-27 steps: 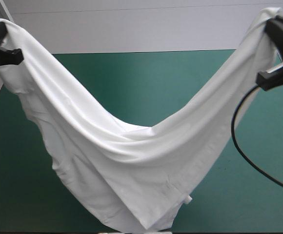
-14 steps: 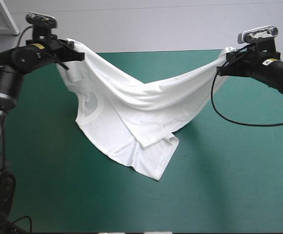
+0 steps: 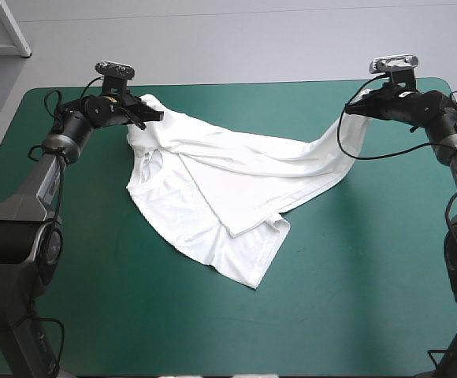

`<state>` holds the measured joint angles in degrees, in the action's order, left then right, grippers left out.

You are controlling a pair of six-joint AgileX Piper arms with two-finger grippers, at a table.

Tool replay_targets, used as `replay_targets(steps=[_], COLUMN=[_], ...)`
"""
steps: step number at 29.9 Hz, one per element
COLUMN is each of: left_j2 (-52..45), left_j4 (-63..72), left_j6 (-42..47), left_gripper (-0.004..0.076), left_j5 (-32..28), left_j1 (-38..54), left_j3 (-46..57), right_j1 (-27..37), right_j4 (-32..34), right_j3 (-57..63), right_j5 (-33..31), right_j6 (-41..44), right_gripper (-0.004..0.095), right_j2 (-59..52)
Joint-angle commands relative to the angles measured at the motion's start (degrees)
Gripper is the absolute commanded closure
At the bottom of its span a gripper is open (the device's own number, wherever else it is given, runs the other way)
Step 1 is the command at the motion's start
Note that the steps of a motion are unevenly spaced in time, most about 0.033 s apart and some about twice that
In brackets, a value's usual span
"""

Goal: Fold the cloth

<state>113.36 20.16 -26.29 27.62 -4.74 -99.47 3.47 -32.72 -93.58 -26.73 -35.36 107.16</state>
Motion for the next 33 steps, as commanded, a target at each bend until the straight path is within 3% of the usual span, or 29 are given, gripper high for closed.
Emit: replay_targets(steps=[1,6,7,14,20,33], left_j2=[-2.12,-1.25,-1.25,-7.21,-15.20,-25.42], left_j4=[1.19,1.94,2.03,-2.92,-11.26,-14.35], left_j6=[-0.19,-0.29,-0.29,0.34,8.96,21.99], left_gripper=[0.0603,0.0232,0.0188,0.0240,0.0241,0.0241], left_j5=[-4.29,-4.31,-3.92,1.05,12.25,14.21], left_j1=[-0.42,-0.74,-0.74,-0.74,-0.74,-0.74], left_j3=[-1.65,-1.65,-1.65,-1.65,0.04,22.90], right_j1=[2.20,3.61,4.04,6.26,6.26,6.26], right_j4=[-1.64,-1.49,-1.38,-1.52,0.35,1.44], right_j3=[-4.17,-5.50,-6.01,-8.87,-8.87,-8.87], right_j5=[3.43,5.26,5.45,1.33,-5.97,-23.54], right_j6=[0.23,0.23,0.27,3.65,4.31,9.78], right_gripper=[0.0734,0.0387,0.0340,0.0331,0.0332,0.0332], right_j2=[-1.71,-1.36,-1.46,-4.85,-10.85,-23.78])
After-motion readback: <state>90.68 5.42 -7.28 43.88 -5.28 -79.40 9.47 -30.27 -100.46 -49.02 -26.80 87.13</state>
